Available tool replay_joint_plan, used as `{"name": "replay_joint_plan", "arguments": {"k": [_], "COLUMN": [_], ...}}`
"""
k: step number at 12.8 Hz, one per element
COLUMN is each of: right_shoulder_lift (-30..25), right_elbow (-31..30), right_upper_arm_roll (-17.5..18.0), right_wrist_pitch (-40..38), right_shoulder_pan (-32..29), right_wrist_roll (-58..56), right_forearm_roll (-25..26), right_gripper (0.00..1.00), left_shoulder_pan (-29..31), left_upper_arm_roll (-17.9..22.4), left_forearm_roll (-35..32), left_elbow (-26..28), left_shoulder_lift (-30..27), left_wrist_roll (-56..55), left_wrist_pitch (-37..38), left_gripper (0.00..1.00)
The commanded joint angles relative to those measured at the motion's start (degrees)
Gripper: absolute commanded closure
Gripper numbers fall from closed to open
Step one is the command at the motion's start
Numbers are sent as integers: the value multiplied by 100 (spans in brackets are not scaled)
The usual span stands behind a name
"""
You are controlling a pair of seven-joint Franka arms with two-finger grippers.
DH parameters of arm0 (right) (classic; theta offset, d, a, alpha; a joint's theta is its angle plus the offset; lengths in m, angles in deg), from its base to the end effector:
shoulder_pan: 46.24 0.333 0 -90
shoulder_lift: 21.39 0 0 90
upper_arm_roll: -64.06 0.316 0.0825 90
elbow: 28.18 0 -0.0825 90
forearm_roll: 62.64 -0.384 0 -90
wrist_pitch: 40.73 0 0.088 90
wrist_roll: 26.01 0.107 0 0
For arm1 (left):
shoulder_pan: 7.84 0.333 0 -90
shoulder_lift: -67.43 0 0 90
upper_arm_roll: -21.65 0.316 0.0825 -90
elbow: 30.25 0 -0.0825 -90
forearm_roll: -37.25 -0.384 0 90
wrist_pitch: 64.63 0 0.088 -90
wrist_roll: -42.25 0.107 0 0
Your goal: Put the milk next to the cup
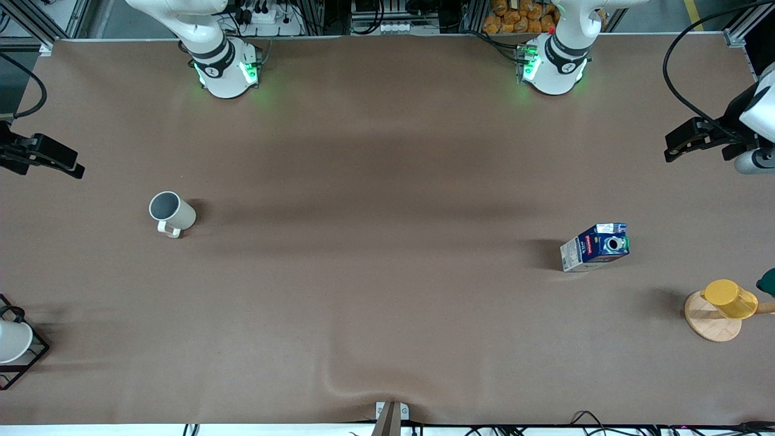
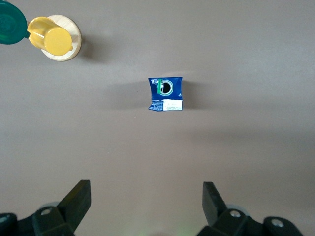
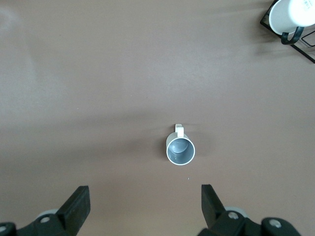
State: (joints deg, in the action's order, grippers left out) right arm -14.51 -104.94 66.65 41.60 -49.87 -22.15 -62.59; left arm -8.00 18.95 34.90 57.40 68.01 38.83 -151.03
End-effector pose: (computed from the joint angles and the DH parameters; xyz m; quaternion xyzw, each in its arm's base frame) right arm 0.5776 -0.0125 0.6525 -0.9990 0.0429 0.0114 0.0020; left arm 0.5510 -0.0228 0.6328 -0.9997 -0.0058 0.0148 0.0211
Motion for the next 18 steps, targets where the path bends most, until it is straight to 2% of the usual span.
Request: {"name": "replay_joint_plan", "arguments": {"k": [1,11,14,18], "right_shoulder_lift": [59,121,112,208], "right_elbow": [109,-40,-127,-479], "right_upper_arm_roll": [-4,-21,-21,-21], "right_wrist_pitch": [-68,90,99,363], "right_shoulder_pan": [-41,-103,-41,-85], "right_wrist_roll": [0,-87,-43,-87], "right_forearm_roll": [-32,-58,-32,21], "right_gripper": [0,0,0,0], "left_shoulder_pan": [-1,-63,-37,-1], "left_upper_arm_roll": [23,6,6,6], "left_forearm_roll": [129,85,112,112], "left_elbow": [-152,-143,-64,655], "left_shoulder_lift": [56,74,328,548], "left_wrist_roll": [34,-36,-45,-36], "left_wrist_pitch": [133,124,19,-937], "left_gripper": [0,0,0,0]}}
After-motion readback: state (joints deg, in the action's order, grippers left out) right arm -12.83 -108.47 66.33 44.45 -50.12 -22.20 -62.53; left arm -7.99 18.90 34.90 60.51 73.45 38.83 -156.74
